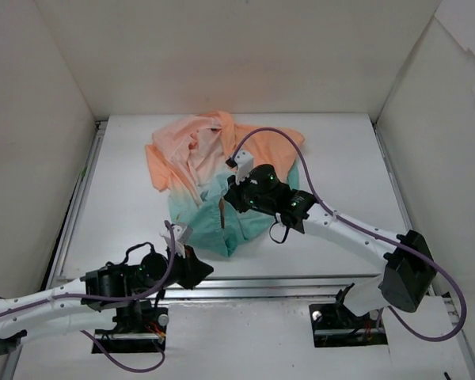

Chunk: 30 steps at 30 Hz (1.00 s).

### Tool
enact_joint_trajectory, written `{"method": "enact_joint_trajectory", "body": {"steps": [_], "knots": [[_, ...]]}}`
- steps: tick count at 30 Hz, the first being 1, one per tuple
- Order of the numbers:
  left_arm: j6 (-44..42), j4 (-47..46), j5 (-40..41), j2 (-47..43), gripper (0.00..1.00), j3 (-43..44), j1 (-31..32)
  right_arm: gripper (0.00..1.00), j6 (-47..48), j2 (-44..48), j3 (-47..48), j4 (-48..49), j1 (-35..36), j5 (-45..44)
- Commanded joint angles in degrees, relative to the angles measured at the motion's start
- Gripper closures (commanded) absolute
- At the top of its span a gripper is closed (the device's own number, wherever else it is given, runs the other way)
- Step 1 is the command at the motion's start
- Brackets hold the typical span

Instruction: Zip up the jacket

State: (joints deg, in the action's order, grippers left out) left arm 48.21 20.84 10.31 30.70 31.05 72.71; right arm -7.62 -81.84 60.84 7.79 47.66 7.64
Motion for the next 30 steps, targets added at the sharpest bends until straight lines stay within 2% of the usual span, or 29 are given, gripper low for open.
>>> {"method": "enact_joint_trajectory", "body": {"steps": [1, 4, 5, 7, 9, 15, 18, 20, 30], "knots": [[7.1, 0.4, 11.8, -0.2, 1.0, 3.1, 0.0, 1.0, -1.8, 4.0, 0.9, 3.2, 1.4, 3.9], [14.8, -5.4, 14.7, 1.9, 0.92, 0.5, 0.0, 1.0, -4.2, 6.8, -5.0, 2.9, 5.6, 2.1], [16.5, -8.1, 14.6, 2.5, 0.84, -0.9, 0.0, 1.0, -5.3, 7.2, -8.2, 3.4, 7.3, 2.1], [22.2, -11.1, 14.7, 4.1, 0.77, -3.7, 0.0, 1.0, -8.3, 8.6, -11.2, 4.6, 8.4, 1.8], [26.2, -8.0, 15.1, 4.7, 0.69, -3.8, 0.0, 1.0, -9.8, 10.2, -14.4, 5.0, 10.8, 0.2], [38.4, -4.2, 17.6, 5.8, 0.6, -5.5, 5.2, 1.0, -14.1, 12.6, -19.5, 7.2, 14.6, -5.5], [43.1, -0.5, 18.3, 7.9, 0.51, -4.5, 6.7, 1.0, -15.3, 12.1, -20.2, 7.8, 15.7, -7.5], [45.0, 0.8, 18.3, 9.3, 0.48, -3.5, 6.7, 1.0, -16.0, 11.8, -20.5, 8.5, 16.8, -9.0], [48.8, -1.4, 20.0, 10.3, 0.46, -5.3, 8.3, 1.0, -17.7, 11.0, -20.1, 7.9, 23.0, -12.6]]}}
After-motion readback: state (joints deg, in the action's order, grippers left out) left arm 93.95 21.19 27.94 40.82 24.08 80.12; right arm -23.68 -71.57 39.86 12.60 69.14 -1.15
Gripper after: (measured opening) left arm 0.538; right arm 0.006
